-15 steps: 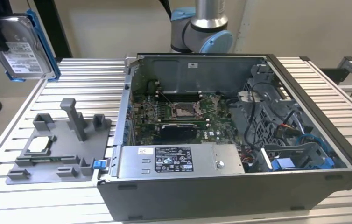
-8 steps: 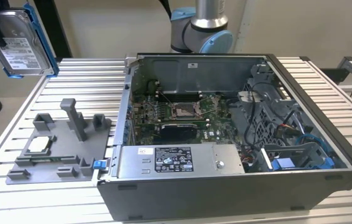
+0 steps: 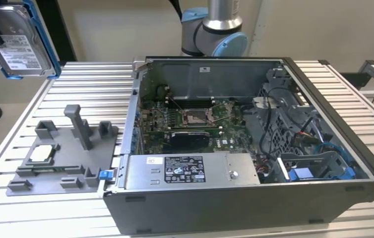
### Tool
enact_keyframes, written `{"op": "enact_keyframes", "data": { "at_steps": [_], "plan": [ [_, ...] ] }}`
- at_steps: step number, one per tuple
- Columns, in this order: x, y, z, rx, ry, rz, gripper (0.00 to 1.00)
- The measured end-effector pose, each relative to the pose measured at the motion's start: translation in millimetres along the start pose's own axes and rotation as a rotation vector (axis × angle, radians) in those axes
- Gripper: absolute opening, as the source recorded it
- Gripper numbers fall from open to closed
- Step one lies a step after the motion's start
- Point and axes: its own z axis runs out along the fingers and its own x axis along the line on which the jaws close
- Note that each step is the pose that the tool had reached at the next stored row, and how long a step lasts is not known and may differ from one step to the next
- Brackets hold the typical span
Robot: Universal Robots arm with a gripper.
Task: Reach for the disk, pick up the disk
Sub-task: 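Pick up the disk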
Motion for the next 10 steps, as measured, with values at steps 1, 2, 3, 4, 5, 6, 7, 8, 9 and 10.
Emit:
{"op": "enact_keyframes", "data": {
  "at_steps": [1, 2, 3, 4, 5, 6, 7, 8, 9, 10],
  "plan": [
    [0.0, 0.0, -1.1, 0.0000, 0.0000, 0.000, 0.00],
    [-0.1, 0.0, -2.0, 0.0001, 0.0000, 0.000, 0.00],
    [-0.1, 0.0, -3.1, 0.0001, 0.0000, 0.000, 0.00],
    [-0.2, 0.0, -4.2, 0.0001, -0.0001, 0.000, 0.00],
    [-0.2, -0.1, -5.5, 0.0000, 0.0000, 0.000, 0.00],
    [-0.3, -0.1, -6.7, 0.0000, 0.0000, 0.000, 0.00],
    [-0.3, -0.1, -8.0, 0.0000, 0.0000, 0.000, 0.00],
    [-0.4, -0.1, -9.3, 0.0000, 0.0000, 0.000, 0.00],
    [-0.4, -0.1, -10.6, 0.0000, 0.0000, 0.000, 0.00],
    [-0.5, -0.1, -11.9, 0.0000, 0.0000, 0.000, 0.00]
  ]
}}
